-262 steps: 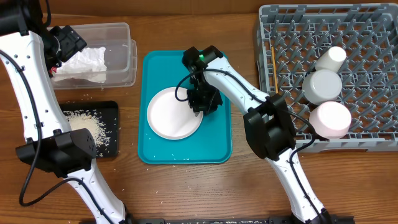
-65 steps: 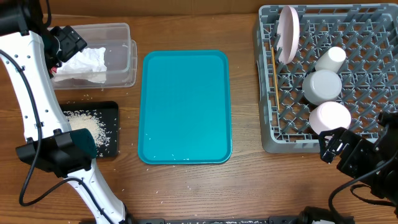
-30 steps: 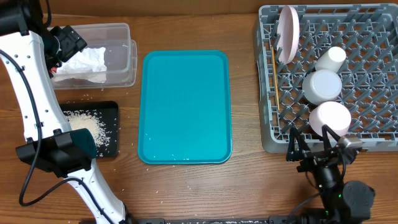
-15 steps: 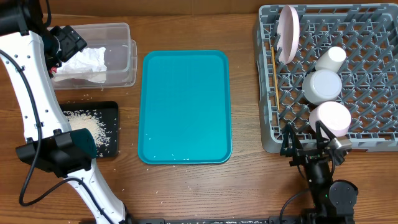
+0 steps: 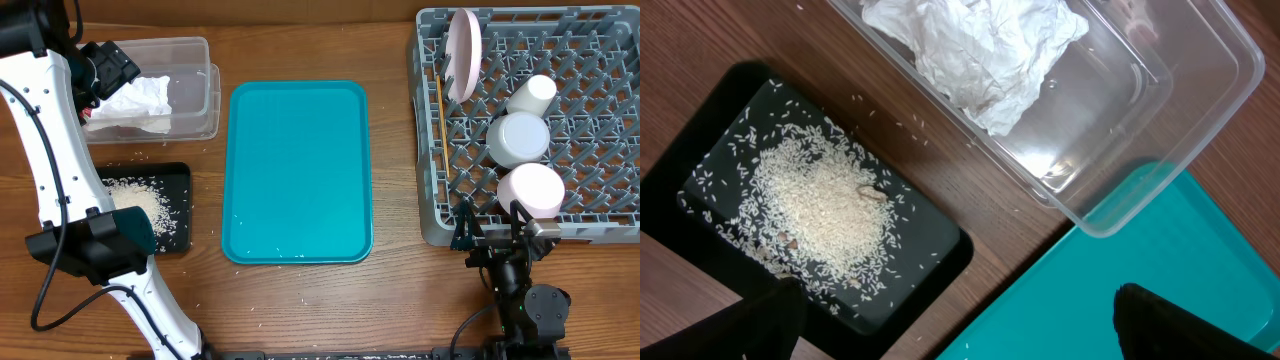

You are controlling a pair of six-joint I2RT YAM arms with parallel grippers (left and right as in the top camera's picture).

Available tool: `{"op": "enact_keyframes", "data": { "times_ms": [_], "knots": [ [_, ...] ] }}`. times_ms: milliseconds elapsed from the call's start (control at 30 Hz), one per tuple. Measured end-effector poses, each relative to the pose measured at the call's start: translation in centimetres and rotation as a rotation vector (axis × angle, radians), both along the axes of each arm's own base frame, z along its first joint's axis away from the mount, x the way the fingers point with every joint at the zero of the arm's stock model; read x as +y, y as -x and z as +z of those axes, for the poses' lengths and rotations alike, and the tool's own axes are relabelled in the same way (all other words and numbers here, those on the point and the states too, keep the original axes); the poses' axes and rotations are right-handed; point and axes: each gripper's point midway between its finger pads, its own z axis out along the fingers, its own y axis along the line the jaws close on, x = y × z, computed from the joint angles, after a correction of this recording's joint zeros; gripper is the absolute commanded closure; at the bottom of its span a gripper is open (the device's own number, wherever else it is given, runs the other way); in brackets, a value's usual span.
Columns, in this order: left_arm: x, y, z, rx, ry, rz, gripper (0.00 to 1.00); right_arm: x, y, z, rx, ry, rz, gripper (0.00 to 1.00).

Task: Sort waste into correct bins and load items into the dishwasher

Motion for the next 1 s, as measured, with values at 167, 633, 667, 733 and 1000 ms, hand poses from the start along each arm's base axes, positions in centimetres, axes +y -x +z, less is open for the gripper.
{"op": "enact_keyframes", "data": {
  "times_ms": [167,633,667,733,1000],
  "knots": [
    [0.0,0.0,0.0,0.0,0.0,0.0,0.0,-0.04,0.0,-0.02,0.0,0.007,-0.002,0.0],
    [0.0,0.0,0.0,0.0,0.0,0.0,0.0,-0.1,-0.01,-0.02,0.0,0.012,-0.005,0.0],
    [0.0,0.0,0.0,0.0,0.0,0.0,0.0,-0.1,-0.01,-0.01,-0.001,0.011,-0.005,0.0],
    [0.0,0.0,0.0,0.0,0.0,0.0,0.0,-0.1,-0.01,0.0,-0.001,0.012,-0.005,0.0],
    [0.01,0.0,0.0,0.002,-0.006,-0.018,0.0,-0.09,-0.01,-0.01,-0.001,0.014,-0.005,0.0]
  ]
}}
